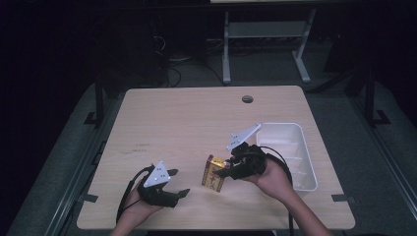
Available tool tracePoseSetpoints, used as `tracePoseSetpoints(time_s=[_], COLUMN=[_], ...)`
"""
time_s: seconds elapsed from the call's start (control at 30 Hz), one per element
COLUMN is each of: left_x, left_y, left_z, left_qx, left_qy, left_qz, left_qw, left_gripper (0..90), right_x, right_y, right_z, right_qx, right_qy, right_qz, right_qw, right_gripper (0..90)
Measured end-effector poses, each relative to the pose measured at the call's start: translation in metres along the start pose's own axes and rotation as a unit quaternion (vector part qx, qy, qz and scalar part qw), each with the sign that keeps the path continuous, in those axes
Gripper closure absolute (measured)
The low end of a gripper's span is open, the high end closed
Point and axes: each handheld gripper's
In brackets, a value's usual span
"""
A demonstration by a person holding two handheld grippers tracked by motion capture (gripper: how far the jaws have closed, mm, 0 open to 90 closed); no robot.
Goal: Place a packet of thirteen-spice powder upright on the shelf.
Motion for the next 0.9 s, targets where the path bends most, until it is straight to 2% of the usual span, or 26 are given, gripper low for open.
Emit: tracePoseSetpoints(time_s=[0.27,0.53,0.7,0.9], left_x=[0.005,0.009,0.011,0.013], left_y=[0.004,0.008,0.01,0.011], left_z=[0.009,0.016,0.02,0.024], left_qx=[-0.005,-0.01,-0.012,-0.012], left_qy=[0.014,0.026,0.034,0.042], left_qz=[-0.002,-0.005,-0.007,-0.009], left_qw=[0.9999,0.9996,0.9993,0.999], left_gripper=[24.3,24.3,24.3,24.3], right_x=[-0.008,-0.012,-0.012,-0.008], right_y=[0.006,0.015,0.023,0.032], right_z=[-0.008,-0.017,-0.02,-0.027], right_qx=[-0.011,-0.007,-0.001,0.006], right_qy=[0.049,0.082,0.095,0.097], right_qz=[0.03,0.044,0.051,0.056], right_qw=[0.9983,0.9957,0.9942,0.9937], right_gripper=[67.7,67.7,67.6,67.6])
Point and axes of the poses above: each handheld gripper's, and its own axes: y roughly backward along the jaws, x roughly out of its underside, z roughly to its left, and after that the axes turned 4 degrees about x, right-handed
